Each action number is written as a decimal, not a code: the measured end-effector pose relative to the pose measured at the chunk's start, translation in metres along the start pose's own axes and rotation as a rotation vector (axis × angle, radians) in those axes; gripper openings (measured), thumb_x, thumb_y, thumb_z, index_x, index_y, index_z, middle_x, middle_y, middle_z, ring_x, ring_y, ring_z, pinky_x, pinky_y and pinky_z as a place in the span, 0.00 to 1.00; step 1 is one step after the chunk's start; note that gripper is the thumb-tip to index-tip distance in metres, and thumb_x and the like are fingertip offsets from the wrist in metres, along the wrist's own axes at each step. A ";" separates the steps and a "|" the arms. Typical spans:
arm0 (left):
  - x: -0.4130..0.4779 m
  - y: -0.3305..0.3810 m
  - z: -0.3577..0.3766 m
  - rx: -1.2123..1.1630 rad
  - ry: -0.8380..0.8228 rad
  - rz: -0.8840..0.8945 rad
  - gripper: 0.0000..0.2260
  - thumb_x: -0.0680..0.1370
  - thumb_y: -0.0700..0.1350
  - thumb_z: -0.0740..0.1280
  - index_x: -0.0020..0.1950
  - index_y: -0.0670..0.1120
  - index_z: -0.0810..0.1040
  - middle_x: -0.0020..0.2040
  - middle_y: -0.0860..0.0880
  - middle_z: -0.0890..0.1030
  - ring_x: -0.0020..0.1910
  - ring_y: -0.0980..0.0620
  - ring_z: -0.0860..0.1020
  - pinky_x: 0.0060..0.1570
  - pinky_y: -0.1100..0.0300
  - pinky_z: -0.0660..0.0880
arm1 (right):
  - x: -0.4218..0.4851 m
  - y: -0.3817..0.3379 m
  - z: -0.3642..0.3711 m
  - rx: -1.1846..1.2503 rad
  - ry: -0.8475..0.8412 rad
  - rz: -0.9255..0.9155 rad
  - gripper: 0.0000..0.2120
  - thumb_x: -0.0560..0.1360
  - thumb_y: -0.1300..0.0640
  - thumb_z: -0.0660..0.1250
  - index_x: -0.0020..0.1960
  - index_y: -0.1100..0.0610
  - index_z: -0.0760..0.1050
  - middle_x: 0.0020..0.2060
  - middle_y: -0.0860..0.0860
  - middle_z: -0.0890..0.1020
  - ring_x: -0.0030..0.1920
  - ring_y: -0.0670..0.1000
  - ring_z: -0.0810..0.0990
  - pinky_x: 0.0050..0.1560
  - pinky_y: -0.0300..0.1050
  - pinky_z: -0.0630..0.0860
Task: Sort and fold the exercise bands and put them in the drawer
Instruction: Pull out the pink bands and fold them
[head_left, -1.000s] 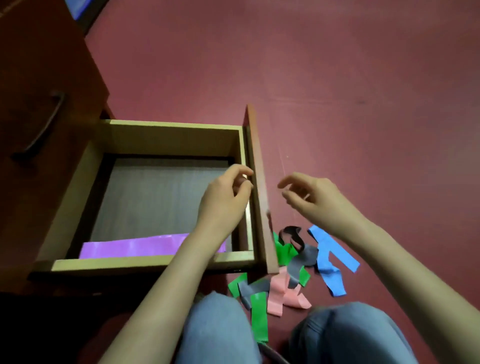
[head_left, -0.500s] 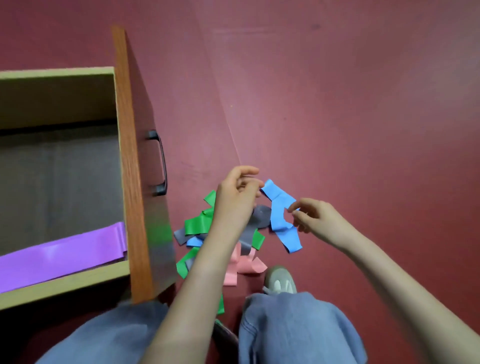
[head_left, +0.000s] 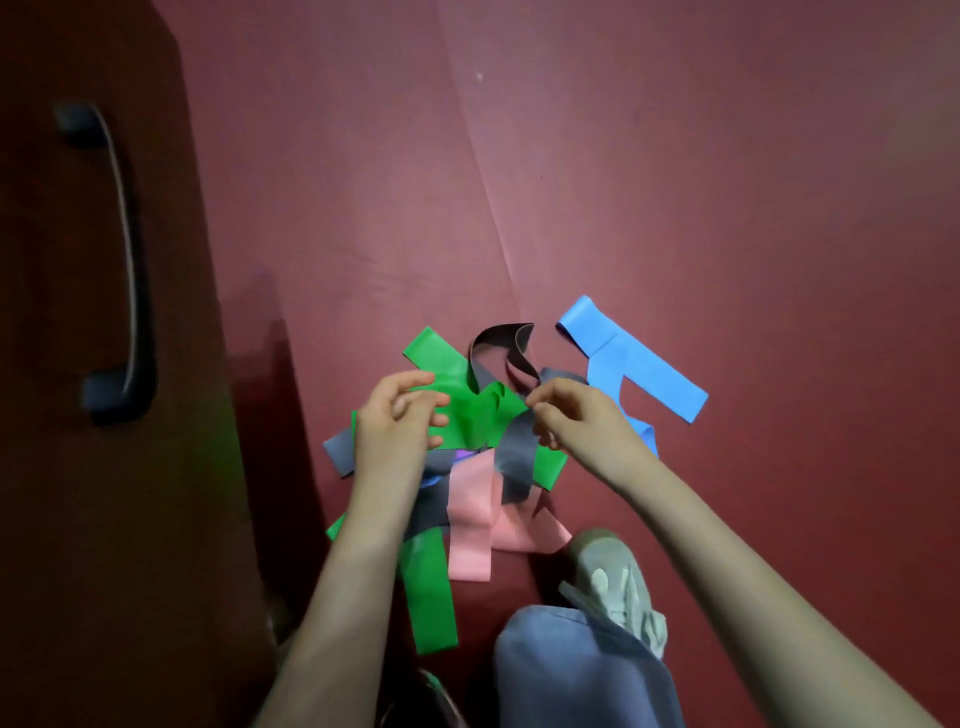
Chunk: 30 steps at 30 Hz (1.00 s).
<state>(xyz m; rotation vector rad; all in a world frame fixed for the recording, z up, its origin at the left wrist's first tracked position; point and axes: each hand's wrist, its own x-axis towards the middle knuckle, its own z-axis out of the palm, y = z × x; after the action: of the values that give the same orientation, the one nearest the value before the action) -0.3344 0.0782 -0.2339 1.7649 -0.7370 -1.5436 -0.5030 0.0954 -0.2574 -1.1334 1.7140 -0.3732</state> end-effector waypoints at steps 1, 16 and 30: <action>0.005 -0.009 0.001 0.005 0.005 -0.015 0.13 0.75 0.33 0.60 0.39 0.51 0.72 0.34 0.50 0.76 0.26 0.61 0.74 0.26 0.70 0.69 | 0.007 0.010 0.008 -0.010 0.011 0.023 0.10 0.75 0.65 0.59 0.39 0.52 0.71 0.27 0.47 0.75 0.23 0.38 0.73 0.37 0.38 0.72; 0.027 -0.112 0.015 0.003 0.077 -0.293 0.13 0.75 0.29 0.56 0.39 0.45 0.71 0.32 0.47 0.74 0.20 0.63 0.71 0.21 0.71 0.65 | 0.034 0.088 0.090 -0.104 0.041 0.254 0.12 0.74 0.55 0.63 0.32 0.55 0.72 0.41 0.61 0.83 0.47 0.61 0.79 0.44 0.47 0.71; 0.031 -0.129 0.009 0.128 -0.023 -0.414 0.17 0.79 0.48 0.55 0.35 0.46 0.76 0.34 0.48 0.78 0.35 0.52 0.74 0.38 0.62 0.70 | 0.010 0.058 0.084 0.424 0.032 0.043 0.06 0.61 0.53 0.66 0.28 0.48 0.69 0.32 0.46 0.74 0.35 0.49 0.70 0.40 0.44 0.67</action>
<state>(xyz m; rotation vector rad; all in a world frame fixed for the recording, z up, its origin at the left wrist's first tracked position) -0.3408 0.1318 -0.3550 2.0951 -0.5098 -1.8192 -0.4615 0.1380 -0.3410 -0.7833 1.5854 -0.6932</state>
